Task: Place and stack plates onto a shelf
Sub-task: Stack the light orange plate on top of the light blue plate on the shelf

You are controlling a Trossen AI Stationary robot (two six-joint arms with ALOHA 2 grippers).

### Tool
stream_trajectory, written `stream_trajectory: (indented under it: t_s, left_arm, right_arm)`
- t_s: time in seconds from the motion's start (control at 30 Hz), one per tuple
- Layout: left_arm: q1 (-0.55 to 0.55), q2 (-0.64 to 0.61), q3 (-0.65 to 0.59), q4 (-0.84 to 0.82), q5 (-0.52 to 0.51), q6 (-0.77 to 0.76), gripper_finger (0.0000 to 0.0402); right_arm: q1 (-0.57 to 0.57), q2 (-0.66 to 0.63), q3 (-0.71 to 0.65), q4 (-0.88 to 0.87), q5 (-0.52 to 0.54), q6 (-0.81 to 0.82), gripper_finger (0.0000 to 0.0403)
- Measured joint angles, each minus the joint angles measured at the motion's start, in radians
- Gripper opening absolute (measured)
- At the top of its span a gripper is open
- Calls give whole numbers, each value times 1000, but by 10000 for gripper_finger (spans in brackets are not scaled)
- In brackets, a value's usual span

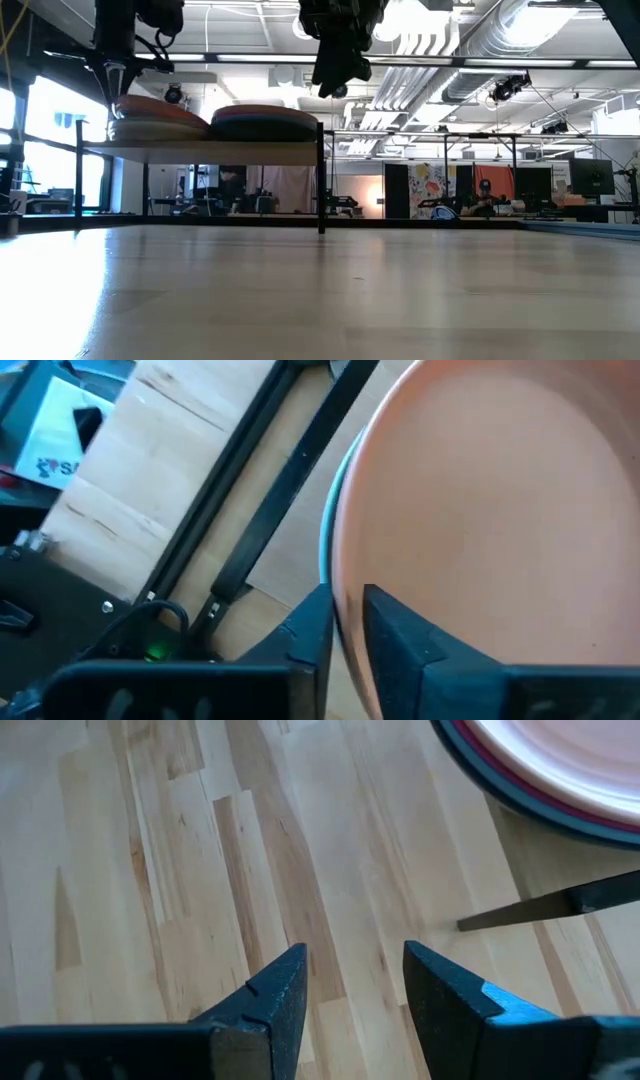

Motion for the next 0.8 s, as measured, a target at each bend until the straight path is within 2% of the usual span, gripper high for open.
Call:
stream_trajectory:
  t_s: [0.3, 0.6, 0.8]
  left_arm:
    - [17, 0, 0, 4, 59, 48, 94]
    - [17, 0, 0, 2, 147, 210, 95]
    - [17, 0, 0, 1, 156, 254, 97]
  right_arm:
    - [0, 0, 0, 0, -1, 0, 145]
    - [0, 0, 0, 0, -1, 8, 145]
    - [0, 0, 0, 0, -5, 10, 145]
